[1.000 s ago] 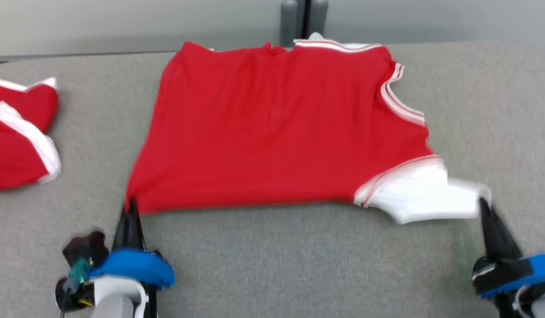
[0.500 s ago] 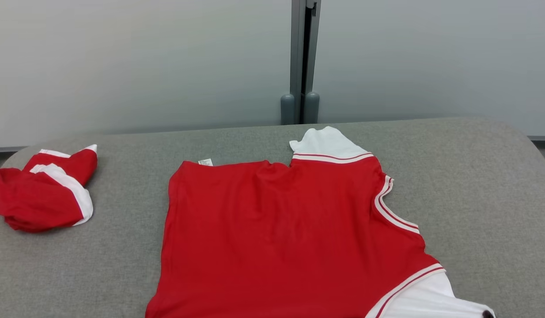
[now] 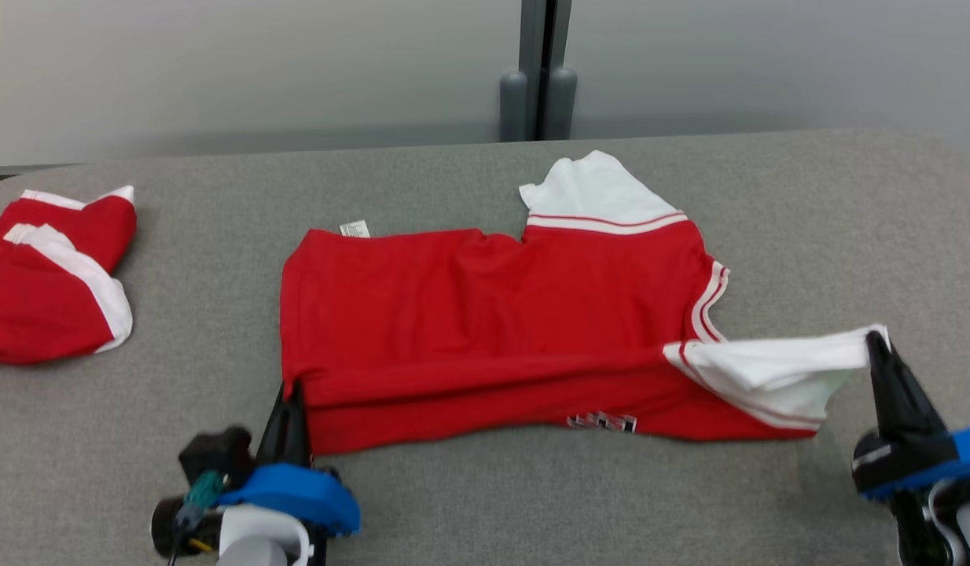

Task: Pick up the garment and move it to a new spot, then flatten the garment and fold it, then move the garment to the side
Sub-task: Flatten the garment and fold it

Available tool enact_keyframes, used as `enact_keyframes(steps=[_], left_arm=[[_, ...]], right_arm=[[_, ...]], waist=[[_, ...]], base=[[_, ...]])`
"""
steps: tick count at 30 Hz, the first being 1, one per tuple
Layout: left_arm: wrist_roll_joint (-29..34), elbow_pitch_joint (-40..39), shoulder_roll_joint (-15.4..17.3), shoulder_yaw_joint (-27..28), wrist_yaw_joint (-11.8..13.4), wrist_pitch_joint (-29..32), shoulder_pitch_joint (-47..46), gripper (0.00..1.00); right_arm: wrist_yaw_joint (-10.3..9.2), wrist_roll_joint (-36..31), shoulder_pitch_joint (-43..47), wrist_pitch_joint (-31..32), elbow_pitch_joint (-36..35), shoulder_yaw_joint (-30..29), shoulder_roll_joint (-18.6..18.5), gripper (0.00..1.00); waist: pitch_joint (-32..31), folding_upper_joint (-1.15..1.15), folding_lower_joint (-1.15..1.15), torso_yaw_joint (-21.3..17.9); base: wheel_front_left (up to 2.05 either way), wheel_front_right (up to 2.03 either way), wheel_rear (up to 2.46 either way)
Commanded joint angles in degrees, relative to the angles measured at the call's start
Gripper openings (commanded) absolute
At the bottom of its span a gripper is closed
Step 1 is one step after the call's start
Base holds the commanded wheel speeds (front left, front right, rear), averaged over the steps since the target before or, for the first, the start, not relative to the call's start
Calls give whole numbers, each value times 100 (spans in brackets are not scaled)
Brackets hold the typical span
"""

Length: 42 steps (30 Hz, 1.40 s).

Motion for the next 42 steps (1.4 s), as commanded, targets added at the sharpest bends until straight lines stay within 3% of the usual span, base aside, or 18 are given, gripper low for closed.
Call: enact_keyframes(steps=[1, 8, 14, 15, 16, 17, 18, 19, 30, 39, 40, 41, 42], left_arm=[[17, 186, 6, -139, 48, -15, -369, 0], [-108, 618, 7, -446, 190, -14, -1314, 0], [-199, 606, 5, -503, 407, -15, -1575, 0], [-196, 592, 3, -497, 439, -14, -1563, 0], [-181, 581, 6, -473, 467, -14, -1531, 0], [-169, 557, 9, -441, 487, -15, -1484, 14], [-162, 502, 10, -408, 516, -15, -1437, 67], [-161, 462, 8, -388, 515, -14, -1377, 100], [-517, 11, 4, -306, 465, -15, -587, 100], [-883, 791, 4, -695, 559, 4, -528, 100], [-969, 948, -4, -773, 531, 15, -547, 93], [-1024, 1063, -10, -853, 528, 26, -574, 43], [-1078, 1160, -11, -906, 518, 36, -624, 0]], right_arm=[[-3, -106, -451, -30, 236, 35, -30, 0], [-2, -369, -1712, -29, 947, 178, 67, 0], [-2, -418, -2155, -29, 1282, 378, 137, 0], [-2, -391, -2172, -29, 1293, 371, 151, 6], [-2, -376, -2181, -29, 1299, 368, 163, 74], [-2, -324, -2181, -29, 1261, 352, 194, 100], [-2, -311, -2162, -29, 1203, 307, 190, 100], [-2, -301, -2114, -29, 1156, 262, 180, 100], [-2, -427, -1170, -26, 554, -96, 211, 100], [-2, -603, -675, -26, 812, -76, 330, 100], [-2, -658, -687, -26, 877, -35, 338, 100], [-2, -703, -711, -27, 966, 3, 351, 100], [-2, -738, -752, -26, 1050, 45, 373, 100]], waist=[[320, -1, -2, 152], [896, -1, -2, 155], [1020, -1, -2, 177], [1015, -1, -2, 182], [1004, -1, -2, 186], [986, -1, -2, 184], [961, -1, -2, 180], [927, -1, -2, 177], [660, -1, -2, 135], [693, -1, -2, 39], [706, -1, -2, 40], [727, -1, -2, 42], [740, -1, -2, 46]], base=[[0, 0, 0], [0, 0, 0], [0, 0, 0], [0, 0, 0], [0, 0, 0], [0, 0, 0], [0, 0, 0], [0, 0, 0], [0, 0, 0], [0, 0, 0], [0, 0, 0], [0, 0, 0], [0, 0, 0]])
